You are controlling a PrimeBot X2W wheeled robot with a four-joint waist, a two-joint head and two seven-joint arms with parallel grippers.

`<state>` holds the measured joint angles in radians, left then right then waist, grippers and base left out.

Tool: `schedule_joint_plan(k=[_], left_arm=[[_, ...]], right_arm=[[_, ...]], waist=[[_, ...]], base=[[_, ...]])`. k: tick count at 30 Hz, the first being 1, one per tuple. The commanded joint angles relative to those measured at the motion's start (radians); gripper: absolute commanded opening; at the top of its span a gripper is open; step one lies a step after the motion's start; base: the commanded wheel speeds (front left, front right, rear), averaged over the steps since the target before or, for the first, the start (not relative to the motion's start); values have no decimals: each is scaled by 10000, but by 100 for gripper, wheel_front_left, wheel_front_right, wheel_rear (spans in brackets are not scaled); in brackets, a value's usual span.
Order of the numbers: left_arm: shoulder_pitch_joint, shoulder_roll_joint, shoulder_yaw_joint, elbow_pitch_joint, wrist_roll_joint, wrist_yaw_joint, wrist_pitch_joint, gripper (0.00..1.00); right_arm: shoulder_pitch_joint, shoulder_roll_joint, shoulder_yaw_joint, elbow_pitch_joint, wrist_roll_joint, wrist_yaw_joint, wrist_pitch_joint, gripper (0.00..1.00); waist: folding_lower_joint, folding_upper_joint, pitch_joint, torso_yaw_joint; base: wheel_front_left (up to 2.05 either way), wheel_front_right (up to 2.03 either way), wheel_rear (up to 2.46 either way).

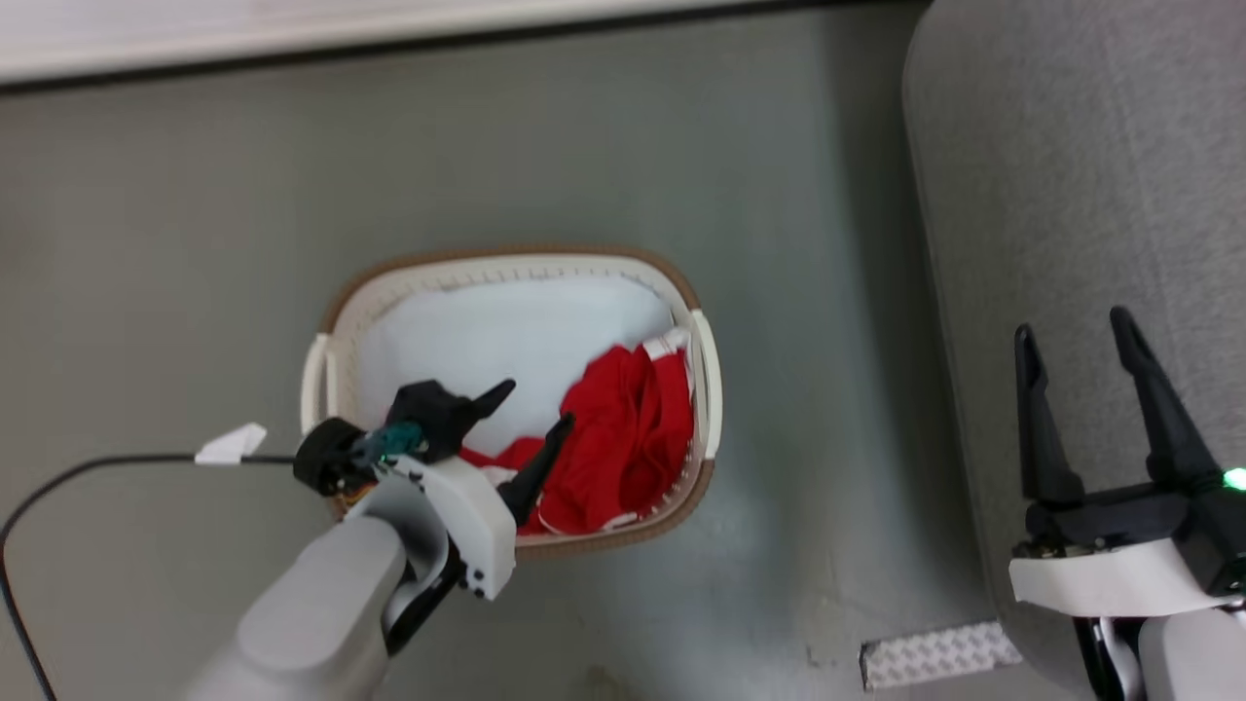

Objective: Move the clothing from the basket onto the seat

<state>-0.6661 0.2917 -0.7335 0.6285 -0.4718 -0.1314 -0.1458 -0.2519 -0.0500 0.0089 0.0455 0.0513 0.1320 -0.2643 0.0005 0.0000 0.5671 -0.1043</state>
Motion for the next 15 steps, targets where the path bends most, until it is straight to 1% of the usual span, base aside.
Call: schedule_joint_plan(k=[1,6,7,8,11,13,15], left_arm=[[-464,76,-276,251,-281,14,-119,100],[-1497,22,-1318,834,-898,14,-282,100],[-1497,22,-1318,834,-898,14,-282,100],[-1837,27,-1688,955,-1141,14,-387,100],[-2207,33,-2347,938,-1675,12,-407,100],[-2347,64,-2508,890,-1855,14,-427,100],[-2522,145,-2839,796,-2277,13,-476,100]], right_arm=[[-255,-12,-63,-262,-77,-25,0,100],[-432,-9,-194,-900,-241,-25,-1,100],[-432,-9,-194,-900,-241,-25,-1,100],[-510,-12,-252,-1096,-307,-25,-1,100],[-591,-12,-339,-1366,-331,-25,-1,100],[-586,-12,-371,-1417,-308,-25,-1,100],[-569,-10,-377,-1505,-204,-25,-1,100]], waist=[[-5,0,1357,-160],[-5,0,2287,-24],[-5,0,2287,-24],[-5,0,2597,-1],[-5,0,2971,36],[-5,0,3071,43],[-5,0,3220,36]], base=[[0,0,0],[0,0,0],[0,0,0],[0,0,0],[0,0,0],[0,0,0],[0,0,0]])
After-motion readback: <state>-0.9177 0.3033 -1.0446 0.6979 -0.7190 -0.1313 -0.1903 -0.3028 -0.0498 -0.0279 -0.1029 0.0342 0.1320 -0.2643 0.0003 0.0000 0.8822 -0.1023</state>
